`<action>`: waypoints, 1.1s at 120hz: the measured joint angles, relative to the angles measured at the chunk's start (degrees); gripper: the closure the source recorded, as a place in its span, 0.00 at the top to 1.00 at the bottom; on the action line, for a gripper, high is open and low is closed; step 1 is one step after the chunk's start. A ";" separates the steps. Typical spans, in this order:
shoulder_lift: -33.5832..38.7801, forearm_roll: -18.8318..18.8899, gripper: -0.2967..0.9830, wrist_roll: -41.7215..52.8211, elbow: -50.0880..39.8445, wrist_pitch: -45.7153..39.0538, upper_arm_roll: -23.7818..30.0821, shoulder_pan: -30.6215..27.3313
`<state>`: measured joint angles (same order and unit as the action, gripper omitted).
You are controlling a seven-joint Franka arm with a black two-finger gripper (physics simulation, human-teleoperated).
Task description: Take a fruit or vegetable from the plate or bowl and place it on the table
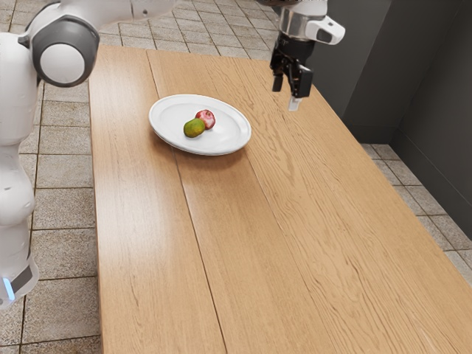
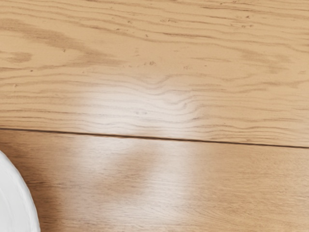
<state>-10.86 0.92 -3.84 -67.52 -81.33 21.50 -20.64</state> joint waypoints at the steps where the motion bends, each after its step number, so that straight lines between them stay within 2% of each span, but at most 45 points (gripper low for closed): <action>1: -0.04 -0.01 0.77 0.04 0.01 0.00 0.00 0.00; 12: 0.06 0.19 0.77 0.33 0.27 0.08 -0.13 0.01; 42: 0.85 4.38 0.77 1.93 -0.42 2.26 -0.24 -0.54; 66: 11.23 6.58 0.77 5.82 -16.54 1.46 -0.55 -3.35; 78: 14.87 6.69 0.77 9.16 -22.74 -1.35 -0.75 -5.73; 85: 17.14 5.47 0.76 11.64 -27.49 -4.15 -4.75 -5.57; 95: 19.52 3.81 0.77 15.87 -32.16 -8.67 -9.80 -8.79; 117: 17.22 2.67 0.77 27.13 -36.86 -19.35 -13.85 -9.26; 132: 15.48 5.30 0.77 35.49 -37.11 -24.26 -14.20 -9.13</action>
<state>4.63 6.22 31.66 -104.63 -105.59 7.31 -29.77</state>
